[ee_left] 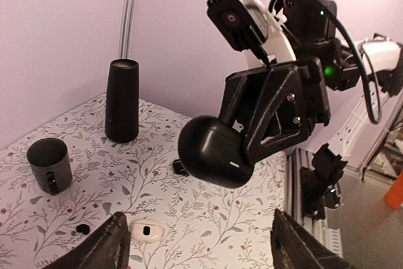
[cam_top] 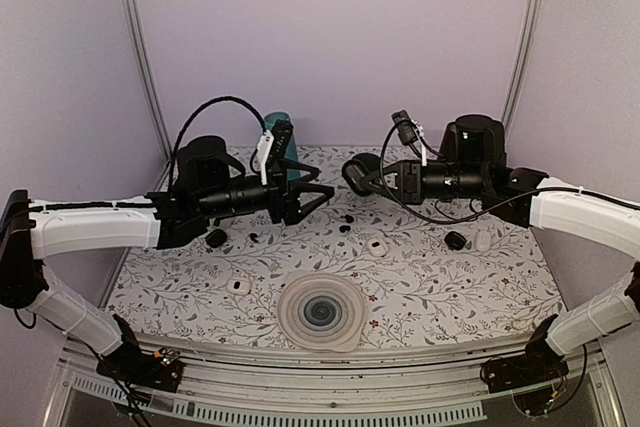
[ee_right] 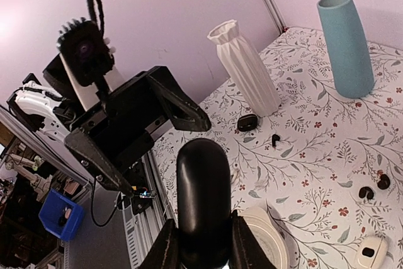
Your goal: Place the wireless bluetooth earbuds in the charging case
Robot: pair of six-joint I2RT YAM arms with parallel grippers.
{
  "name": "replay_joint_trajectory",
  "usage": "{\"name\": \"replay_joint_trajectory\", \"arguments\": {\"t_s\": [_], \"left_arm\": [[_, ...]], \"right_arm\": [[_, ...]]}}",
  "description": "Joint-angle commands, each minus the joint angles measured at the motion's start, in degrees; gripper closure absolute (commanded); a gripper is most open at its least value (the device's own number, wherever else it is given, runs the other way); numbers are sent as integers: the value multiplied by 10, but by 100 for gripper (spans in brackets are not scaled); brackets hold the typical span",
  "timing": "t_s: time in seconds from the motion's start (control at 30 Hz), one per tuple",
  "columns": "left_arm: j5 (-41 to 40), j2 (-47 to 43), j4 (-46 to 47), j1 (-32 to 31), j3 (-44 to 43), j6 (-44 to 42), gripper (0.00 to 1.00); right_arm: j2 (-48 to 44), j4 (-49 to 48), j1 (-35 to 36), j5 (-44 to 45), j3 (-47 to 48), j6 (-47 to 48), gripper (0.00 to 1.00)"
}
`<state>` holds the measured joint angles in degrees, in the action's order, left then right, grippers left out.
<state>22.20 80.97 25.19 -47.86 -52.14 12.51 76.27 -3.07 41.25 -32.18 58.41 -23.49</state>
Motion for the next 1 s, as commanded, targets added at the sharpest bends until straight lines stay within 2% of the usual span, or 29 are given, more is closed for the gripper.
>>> {"name": "replay_joint_trajectory", "arguments": {"t_s": [0.0, 0.27, 0.6, 0.97], "left_arm": [[105, -6, 89, 23, 16, 107, 27], [188, 11, 135, 27, -6, 171, 33], [197, 27, 137, 26, -21, 199, 42], [226, 40, 148, 25, -33, 211, 59]], "right_arm": [[-24, -36, 10, -29, -5, 33, 96], [-16, -24, 34, -14, 17, 62, 96], [-11, -21, 59, 8, 29, 81, 96], [2, -18, 66, 5, 38, 84, 96]]}}
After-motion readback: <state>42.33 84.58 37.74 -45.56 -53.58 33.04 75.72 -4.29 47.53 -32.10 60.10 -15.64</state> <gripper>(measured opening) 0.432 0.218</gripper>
